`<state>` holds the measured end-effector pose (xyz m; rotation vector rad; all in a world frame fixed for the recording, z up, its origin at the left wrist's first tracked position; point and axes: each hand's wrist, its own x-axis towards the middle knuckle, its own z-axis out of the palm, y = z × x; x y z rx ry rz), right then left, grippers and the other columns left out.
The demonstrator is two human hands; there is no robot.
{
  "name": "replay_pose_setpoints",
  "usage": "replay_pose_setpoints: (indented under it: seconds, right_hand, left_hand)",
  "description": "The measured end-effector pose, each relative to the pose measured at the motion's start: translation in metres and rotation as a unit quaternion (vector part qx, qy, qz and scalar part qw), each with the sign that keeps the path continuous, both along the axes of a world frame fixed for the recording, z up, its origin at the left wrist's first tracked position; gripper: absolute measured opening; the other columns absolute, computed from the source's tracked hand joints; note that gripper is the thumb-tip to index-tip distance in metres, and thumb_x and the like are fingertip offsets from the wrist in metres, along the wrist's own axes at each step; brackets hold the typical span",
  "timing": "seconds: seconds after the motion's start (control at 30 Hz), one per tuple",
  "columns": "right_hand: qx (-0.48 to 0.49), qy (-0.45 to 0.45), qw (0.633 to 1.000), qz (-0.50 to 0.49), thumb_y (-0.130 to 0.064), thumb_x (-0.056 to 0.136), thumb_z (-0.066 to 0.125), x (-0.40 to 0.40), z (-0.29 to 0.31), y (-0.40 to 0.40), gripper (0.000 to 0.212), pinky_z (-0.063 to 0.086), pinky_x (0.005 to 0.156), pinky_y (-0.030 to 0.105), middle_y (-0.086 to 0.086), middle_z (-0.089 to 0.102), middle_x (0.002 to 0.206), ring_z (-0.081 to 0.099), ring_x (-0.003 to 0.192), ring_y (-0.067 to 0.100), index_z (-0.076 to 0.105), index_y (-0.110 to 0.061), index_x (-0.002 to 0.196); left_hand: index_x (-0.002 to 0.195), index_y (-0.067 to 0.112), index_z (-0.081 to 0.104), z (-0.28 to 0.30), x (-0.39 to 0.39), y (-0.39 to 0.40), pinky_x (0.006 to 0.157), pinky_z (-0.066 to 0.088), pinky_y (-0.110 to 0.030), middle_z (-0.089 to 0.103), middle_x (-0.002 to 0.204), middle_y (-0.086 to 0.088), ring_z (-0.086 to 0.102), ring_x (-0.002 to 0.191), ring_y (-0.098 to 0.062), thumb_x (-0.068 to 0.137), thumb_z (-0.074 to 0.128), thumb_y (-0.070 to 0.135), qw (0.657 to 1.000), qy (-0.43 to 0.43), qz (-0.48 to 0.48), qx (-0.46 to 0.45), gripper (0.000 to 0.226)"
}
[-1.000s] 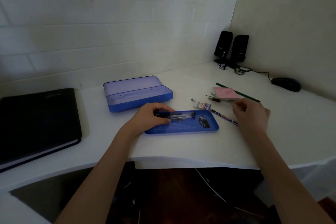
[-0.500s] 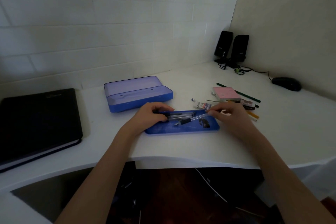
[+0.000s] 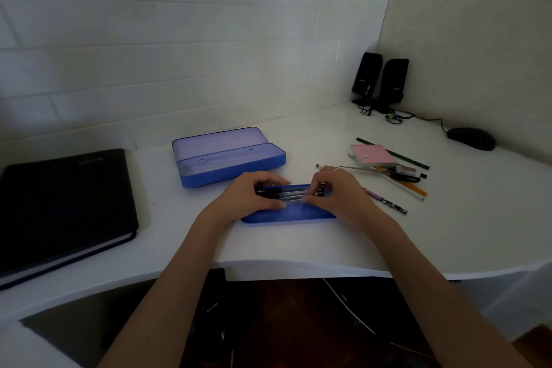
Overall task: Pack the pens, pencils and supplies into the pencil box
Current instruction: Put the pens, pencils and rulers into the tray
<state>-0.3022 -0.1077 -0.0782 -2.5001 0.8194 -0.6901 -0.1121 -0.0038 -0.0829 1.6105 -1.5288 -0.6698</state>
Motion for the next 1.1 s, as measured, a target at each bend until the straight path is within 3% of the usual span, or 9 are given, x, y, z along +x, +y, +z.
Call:
replay_pose_setpoints:
  seconds: [0.13,0.23,0.33,0.5,0.67,0.8,0.93,1.1]
  right_hand:
    - [-0.011,-0.066,0.992,-0.103,-0.026,0.078,0.070,-0.022,0.002,-0.013,0.004,0.045,0.066,0.028,-0.005,0.062,0.079,0.052,0.070,0.008,0.067,-0.024,0.079]
    - [-0.046,-0.043,0.975,-0.213,-0.030,0.082,0.066,-0.045,0.003,-0.030,0.011,0.049,0.074,0.035,-0.004,0.066,0.090,0.056,0.079,0.012,0.070,-0.024,0.091]
    - [-0.015,-0.036,0.965,-0.259,-0.031,0.083,0.065,-0.065,0.004,-0.038,0.014,0.047,0.082,0.038,-0.007,0.064,0.088,0.056,0.080,0.013,0.072,-0.021,0.090]
    - [0.029,-0.023,0.975,-0.220,-0.030,0.080,0.067,-0.074,-0.006,-0.036,0.013,0.042,0.065,0.025,-0.009,0.065,0.086,0.054,0.073,0.004,0.074,-0.023,0.090]
    - [-0.005,-0.032,0.973,-0.228,-0.021,0.082,0.065,-0.068,-0.009,-0.033,0.011,0.045,0.068,0.029,-0.002,0.067,0.086,0.054,0.072,0.010,0.073,-0.019,0.089]
    - [-0.024,-0.098,0.963,-0.249,-0.021,0.085,0.063,-0.069,-0.005,-0.030,0.014,0.042,0.064,0.026,-0.001,0.066,0.086,0.055,0.072,0.012,0.072,-0.017,0.095]
    - [-0.011,-0.146,0.971,-0.188,-0.017,0.083,0.066,-0.068,0.000,-0.023,0.009,0.038,0.059,0.006,-0.014,0.062,0.074,0.055,0.067,-0.005,0.072,-0.022,0.088]
    - [0.046,-0.114,0.987,-0.107,-0.013,0.080,0.069,-0.062,-0.001,-0.018,0.012,0.042,0.060,0.005,-0.016,0.065,0.075,0.055,0.068,-0.008,0.075,-0.022,0.086]
  left_hand:
    - [0.099,0.033,0.069,-0.001,-0.002,0.001,0.083,0.046,-0.014,0.068,0.097,0.016,0.062,0.093,0.000,0.068,0.081,0.022,1.000,0.012,0.009,-0.009,0.036]
    - [0.101,0.029,0.071,-0.002,-0.002,0.000,0.082,0.046,-0.012,0.069,0.098,0.013,0.062,0.093,-0.002,0.068,0.081,0.022,1.000,0.006,0.018,-0.011,0.035]
    - [0.099,0.026,0.073,-0.003,-0.003,-0.002,0.078,0.043,-0.007,0.069,0.096,0.015,0.062,0.091,0.003,0.070,0.079,0.020,0.999,0.000,0.038,-0.025,0.030]
    - [0.100,0.029,0.071,-0.002,-0.003,-0.003,0.075,0.043,-0.005,0.066,0.094,0.018,0.060,0.089,0.005,0.071,0.078,0.021,0.999,-0.021,0.033,-0.019,0.030]
    - [0.104,0.038,0.068,-0.005,-0.003,-0.004,0.085,0.046,-0.017,0.067,0.101,0.018,0.060,0.095,0.000,0.064,0.082,0.038,0.998,-0.062,0.012,0.006,0.043]
    - [0.103,0.037,0.069,-0.005,-0.002,-0.004,0.089,0.048,-0.022,0.068,0.104,0.016,0.060,0.099,-0.002,0.063,0.082,0.037,0.998,-0.057,0.006,0.002,0.042]
    - [0.099,0.035,0.071,-0.003,-0.002,-0.002,0.084,0.047,-0.014,0.069,0.098,0.016,0.063,0.094,-0.001,0.063,0.084,0.025,1.000,-0.010,0.017,-0.014,0.039]
    - [0.100,0.028,0.072,-0.001,-0.003,-0.002,0.078,0.043,-0.005,0.068,0.098,0.015,0.062,0.094,0.000,0.067,0.082,0.019,1.000,-0.002,0.029,-0.010,0.036]
